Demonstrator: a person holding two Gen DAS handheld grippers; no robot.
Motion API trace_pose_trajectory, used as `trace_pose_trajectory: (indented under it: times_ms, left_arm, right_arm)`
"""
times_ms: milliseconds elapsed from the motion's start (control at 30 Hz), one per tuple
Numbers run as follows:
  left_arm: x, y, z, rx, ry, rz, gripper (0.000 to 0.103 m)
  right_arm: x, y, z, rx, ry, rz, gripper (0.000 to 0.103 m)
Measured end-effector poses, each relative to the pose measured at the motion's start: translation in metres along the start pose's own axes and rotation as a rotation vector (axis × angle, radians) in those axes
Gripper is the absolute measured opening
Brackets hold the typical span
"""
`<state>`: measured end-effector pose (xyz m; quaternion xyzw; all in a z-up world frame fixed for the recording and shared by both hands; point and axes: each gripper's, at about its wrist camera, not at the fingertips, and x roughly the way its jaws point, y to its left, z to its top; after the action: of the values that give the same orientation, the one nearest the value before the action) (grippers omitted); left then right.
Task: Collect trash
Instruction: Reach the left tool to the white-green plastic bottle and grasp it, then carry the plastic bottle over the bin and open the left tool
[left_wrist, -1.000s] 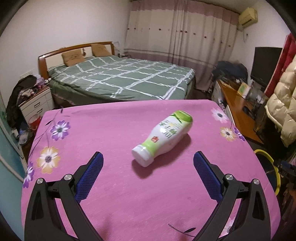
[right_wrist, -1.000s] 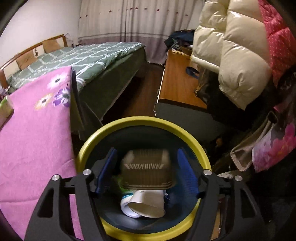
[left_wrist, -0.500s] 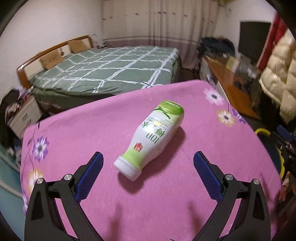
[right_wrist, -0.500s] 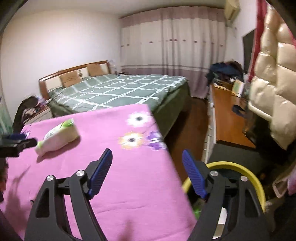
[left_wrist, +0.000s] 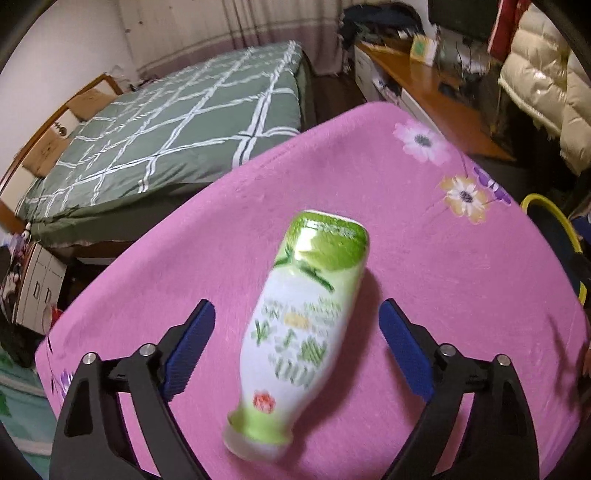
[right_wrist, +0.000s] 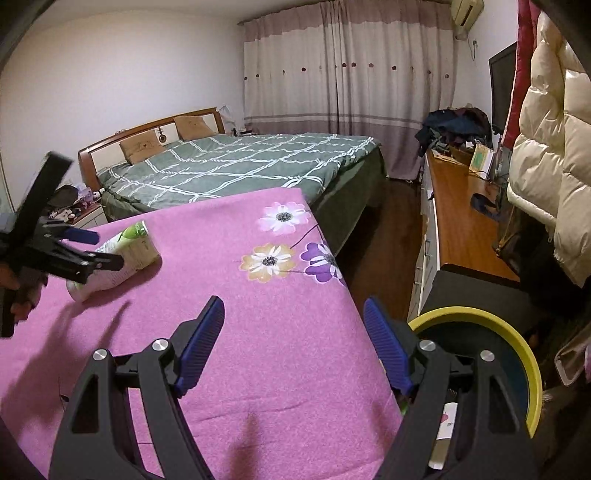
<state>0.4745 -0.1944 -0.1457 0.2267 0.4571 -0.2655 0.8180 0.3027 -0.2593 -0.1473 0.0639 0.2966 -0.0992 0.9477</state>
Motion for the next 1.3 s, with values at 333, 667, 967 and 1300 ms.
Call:
trace_pose_trajectory:
  times_ms: [333, 667, 967, 1300]
  left_arm:
    - [0.03, -0.001, 0.027, 0.114, 0.152, -0.034, 0.081]
    - [0.042, -0.001, 0.028, 0.098, 0.199, -0.052, 0.06]
    - [0.019, -0.006, 0.018, 0.073, 0.121, -0.027, 0.055]
    - [-0.049, -0.05, 0.022, 0.117, -0.009, -0.03, 0.052]
  right_arm:
    - [0.004, -0.004, 0.001, 0.015, 0.021, 0.01, 0.074]
    - [0.005, -0.005, 0.001, 0.018, 0.019, 0.012, 0.074]
    - [0.0, -0.006, 0.0, 0.025, -0.011, 0.009, 0.074]
    - [-0.04, -0.027, -0.004, 0.079, -0.079, 0.012, 0.074]
